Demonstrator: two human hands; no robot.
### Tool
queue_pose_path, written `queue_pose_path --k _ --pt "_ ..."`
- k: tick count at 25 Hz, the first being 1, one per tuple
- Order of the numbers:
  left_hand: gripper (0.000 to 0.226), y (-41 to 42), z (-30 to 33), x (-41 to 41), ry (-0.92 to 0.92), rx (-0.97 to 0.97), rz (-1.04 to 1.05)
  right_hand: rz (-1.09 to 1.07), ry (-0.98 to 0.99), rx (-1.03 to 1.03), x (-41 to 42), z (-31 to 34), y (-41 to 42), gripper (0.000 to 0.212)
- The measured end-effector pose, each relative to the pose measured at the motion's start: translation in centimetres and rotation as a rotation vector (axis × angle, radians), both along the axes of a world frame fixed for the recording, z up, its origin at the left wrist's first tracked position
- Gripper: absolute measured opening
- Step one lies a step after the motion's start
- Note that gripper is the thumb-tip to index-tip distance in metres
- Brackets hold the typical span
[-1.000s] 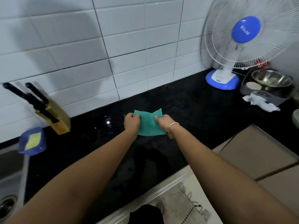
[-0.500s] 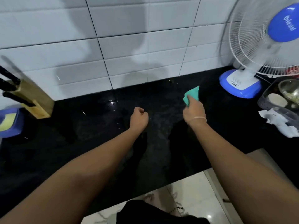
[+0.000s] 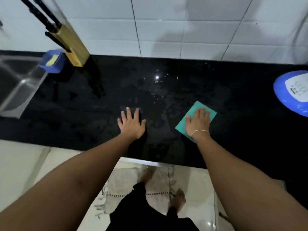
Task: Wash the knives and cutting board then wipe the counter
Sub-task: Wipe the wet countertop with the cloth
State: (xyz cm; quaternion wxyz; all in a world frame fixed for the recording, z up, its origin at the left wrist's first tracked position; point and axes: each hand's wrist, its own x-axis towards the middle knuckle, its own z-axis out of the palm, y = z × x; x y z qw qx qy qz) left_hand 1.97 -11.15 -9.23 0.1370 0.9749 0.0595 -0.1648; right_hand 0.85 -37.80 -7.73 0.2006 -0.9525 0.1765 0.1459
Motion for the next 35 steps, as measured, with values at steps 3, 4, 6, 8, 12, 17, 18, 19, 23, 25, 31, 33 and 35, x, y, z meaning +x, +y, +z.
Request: queue_pose_path --k 3,4,6,8,12,17,18,19,23,25,31,33,35 --pt "0.071 1.3 -1.8 -1.3 0.036 0.088 -0.043 0.011 -0.04 -0.155 -0.4 -2.1 1.1 0.074" --pt "0.071 1.4 -2.1 -1.2 0.047 0.091 -0.056 0.023 -0.059 -0.193 0.0 -2.4 1.1 0.074" --pt "0.071 1.6 -2.3 -1.0 0.057 0.079 -0.061 0.139 -0.091 -0.247 1.1 -2.8 0.3 0.073" --pt "0.071 1.7 -2.5 -1.2 0.009 0.081 -0.076 0.267 -0.137 -0.299 2.7 -3.5 -1.1 0.072" --pt "0.07 1.9 -2.2 -1.5 -0.014 0.045 -0.11 0.362 -0.134 -0.351 2.1 -4.0 -1.5 0.068" --pt "0.067 4.9 -1.2 -3.7 0.031 -0.076 0.001 0.35 -0.108 -0.332 -6.6 -2.5 5.3 0.067" --pt "0.068 6.0 -0.8 -4.6 0.044 -0.118 0.068 0.344 -0.091 -0.32 -8.5 -2.3 8.3 0.068" --pt "0.069 7.2 -0.5 -5.6 0.04 -0.15 0.123 0.323 -0.083 -0.298 -10.2 -2.5 11.4 0.069" --pt "0.072 11.2 0.8 -8.3 -0.061 -0.142 0.179 0.239 -0.088 -0.218 -7.9 -2.6 22.2 0.072" --pt "0.073 12.2 0.4 -9.0 -0.081 -0.145 0.172 0.27 -0.076 -0.185 -4.2 -2.5 25.1 0.072" --pt "0.075 8.3 -0.9 -7.9 -0.062 -0.14 0.067 0.407 -0.145 -0.211 -3.8 -2.9 22.9 0.069" --pt "0.068 5.1 -0.6 -7.4 -0.055 -0.175 -0.011 0.423 -0.123 -0.206 -6.1 -2.7 20.0 0.07" --pt "0.063 2.4 -0.5 -6.2 -0.039 -0.167 -0.111 0.364 -0.1 -0.206 -8.1 -2.4 15.5 0.068"
